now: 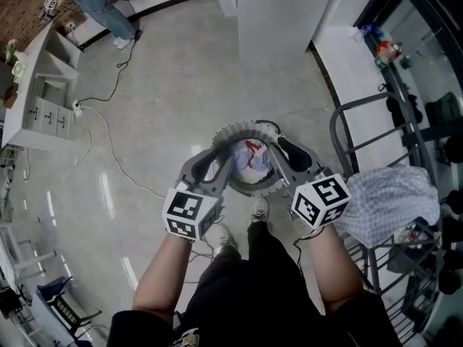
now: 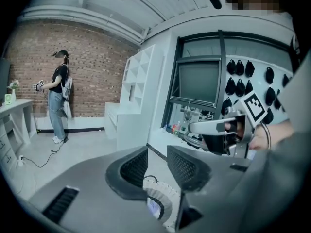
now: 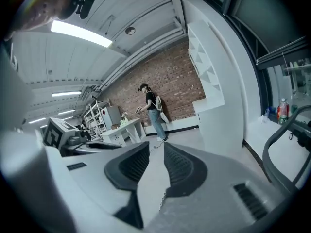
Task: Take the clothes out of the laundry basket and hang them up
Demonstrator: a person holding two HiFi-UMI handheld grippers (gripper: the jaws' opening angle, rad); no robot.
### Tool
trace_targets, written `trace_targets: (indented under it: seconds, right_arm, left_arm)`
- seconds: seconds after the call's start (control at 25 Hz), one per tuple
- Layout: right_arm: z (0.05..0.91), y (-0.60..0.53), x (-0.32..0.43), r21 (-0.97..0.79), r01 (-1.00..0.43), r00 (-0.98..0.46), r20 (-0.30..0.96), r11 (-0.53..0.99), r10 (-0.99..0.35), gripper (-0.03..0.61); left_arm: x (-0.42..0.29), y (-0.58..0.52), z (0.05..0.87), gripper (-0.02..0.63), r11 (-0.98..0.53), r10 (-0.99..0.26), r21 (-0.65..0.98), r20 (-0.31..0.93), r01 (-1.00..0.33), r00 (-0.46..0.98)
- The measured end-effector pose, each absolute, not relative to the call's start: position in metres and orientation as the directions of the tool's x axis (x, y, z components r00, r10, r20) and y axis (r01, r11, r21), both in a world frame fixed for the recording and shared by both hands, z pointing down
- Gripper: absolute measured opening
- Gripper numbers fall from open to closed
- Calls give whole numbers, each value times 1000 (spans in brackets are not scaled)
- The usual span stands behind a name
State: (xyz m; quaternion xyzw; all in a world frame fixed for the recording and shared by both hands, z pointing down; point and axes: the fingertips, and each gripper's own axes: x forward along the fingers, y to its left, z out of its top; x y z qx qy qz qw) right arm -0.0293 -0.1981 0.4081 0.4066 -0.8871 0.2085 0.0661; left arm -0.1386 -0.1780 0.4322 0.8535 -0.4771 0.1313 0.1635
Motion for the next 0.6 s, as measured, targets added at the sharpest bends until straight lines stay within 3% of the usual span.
trace_targets:
  seconds: [0.32,0.6]
  right_arm:
    - [459,-238,-7,-391,-718,-693,323,577,-644,195]
    - [521,-254,7,-437,-726,-683,375,530,-626,204]
  left_arm:
    - [-112,-210,473,169,-463,-757,149,446,-874,478]
    - [-103,-225,516,170,-446,-734,157,499,-881,460]
